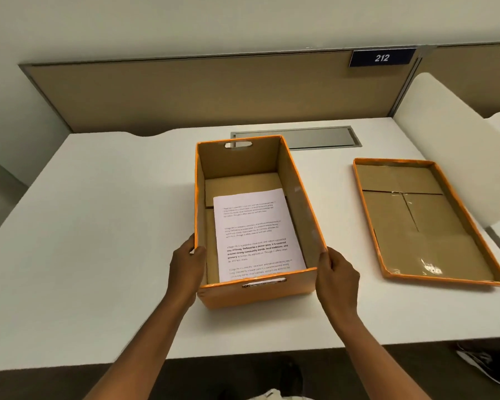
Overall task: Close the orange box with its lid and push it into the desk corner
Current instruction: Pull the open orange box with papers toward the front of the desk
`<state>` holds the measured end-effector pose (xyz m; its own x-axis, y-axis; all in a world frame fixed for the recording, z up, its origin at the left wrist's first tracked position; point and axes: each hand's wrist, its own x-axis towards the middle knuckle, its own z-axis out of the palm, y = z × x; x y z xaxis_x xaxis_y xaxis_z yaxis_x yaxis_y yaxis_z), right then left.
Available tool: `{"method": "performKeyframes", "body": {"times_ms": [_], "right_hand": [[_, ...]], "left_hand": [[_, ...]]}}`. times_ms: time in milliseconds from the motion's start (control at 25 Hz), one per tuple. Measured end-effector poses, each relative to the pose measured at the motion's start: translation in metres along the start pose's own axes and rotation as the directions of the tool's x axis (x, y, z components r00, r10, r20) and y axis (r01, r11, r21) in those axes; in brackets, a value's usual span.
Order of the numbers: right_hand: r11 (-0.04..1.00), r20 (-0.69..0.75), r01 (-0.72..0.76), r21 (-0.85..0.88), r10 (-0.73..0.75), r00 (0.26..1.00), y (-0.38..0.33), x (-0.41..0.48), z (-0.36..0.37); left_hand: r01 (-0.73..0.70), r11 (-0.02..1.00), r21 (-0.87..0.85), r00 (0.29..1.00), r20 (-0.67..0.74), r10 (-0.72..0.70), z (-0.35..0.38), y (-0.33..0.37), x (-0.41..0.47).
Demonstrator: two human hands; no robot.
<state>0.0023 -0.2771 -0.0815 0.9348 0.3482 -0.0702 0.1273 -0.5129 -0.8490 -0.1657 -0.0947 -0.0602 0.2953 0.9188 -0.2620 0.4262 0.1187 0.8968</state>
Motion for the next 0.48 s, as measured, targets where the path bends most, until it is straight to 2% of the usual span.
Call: {"method": "performKeyframes", "body": {"times_ms": [400,480], "right_hand": [[1.0,-0.089,-0.027,-0.004,0.026,0.996,-0.001,-0.052,0.016],[0.999,-0.062,-0.033,-0.026,0.031,0.998,-0.002,-0.053,0.014]], "left_hand": [[-0.077,0.986,0.146,0.992,0.108,0.061,-0.029,-0.031,-0.001],[-0.079,0.963,0.257,0.996,0.07,0.063,-0.029,-0.028,-0.001]]}}
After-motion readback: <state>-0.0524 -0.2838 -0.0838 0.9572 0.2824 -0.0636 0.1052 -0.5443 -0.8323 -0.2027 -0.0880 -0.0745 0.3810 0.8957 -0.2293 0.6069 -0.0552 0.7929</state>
